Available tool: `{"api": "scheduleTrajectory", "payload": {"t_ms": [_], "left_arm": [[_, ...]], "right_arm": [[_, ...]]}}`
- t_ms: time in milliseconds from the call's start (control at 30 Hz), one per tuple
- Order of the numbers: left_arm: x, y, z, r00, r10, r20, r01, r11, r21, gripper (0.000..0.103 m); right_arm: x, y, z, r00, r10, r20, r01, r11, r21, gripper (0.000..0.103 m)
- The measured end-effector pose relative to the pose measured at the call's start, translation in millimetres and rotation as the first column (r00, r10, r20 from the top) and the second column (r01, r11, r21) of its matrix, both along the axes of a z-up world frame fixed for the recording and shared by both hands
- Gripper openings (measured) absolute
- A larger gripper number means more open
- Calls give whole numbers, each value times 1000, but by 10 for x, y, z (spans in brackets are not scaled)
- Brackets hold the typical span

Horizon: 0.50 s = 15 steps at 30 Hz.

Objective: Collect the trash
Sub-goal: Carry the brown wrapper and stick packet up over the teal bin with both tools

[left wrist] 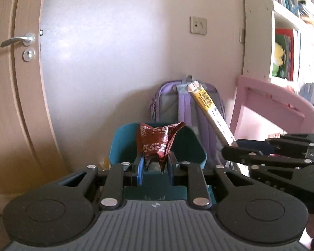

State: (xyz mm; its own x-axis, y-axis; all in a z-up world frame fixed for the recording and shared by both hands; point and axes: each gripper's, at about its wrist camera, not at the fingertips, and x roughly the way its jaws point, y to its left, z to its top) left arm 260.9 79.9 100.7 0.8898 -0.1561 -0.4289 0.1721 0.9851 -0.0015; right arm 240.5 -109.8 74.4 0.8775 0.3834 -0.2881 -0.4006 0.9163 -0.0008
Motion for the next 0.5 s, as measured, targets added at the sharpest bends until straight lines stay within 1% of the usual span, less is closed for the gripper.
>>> {"api": "scheduleTrajectory", "payload": {"t_ms": [133, 233, 367, 500], "left_arm": [[238, -59, 93, 1000, 8, 11, -8, 1000, 6, 22], [435, -98, 75, 1000, 18, 5, -18, 1000, 13, 22], [743, -118, -31, 999, 35, -38, -34, 999, 9, 22], [1042, -94, -204, 995, 51, -91, -51, 999, 4, 22]], "right_arm": [[274, -2, 102, 1000, -15, -3, 15, 999, 43, 21], [471, 2, 89, 1000, -24, -12, 24, 997, 68, 21], [737, 39, 14, 999, -29, -33, 31, 996, 79, 21], [1007, 97, -145, 997, -35, -67, 39, 997, 67, 21]]}}
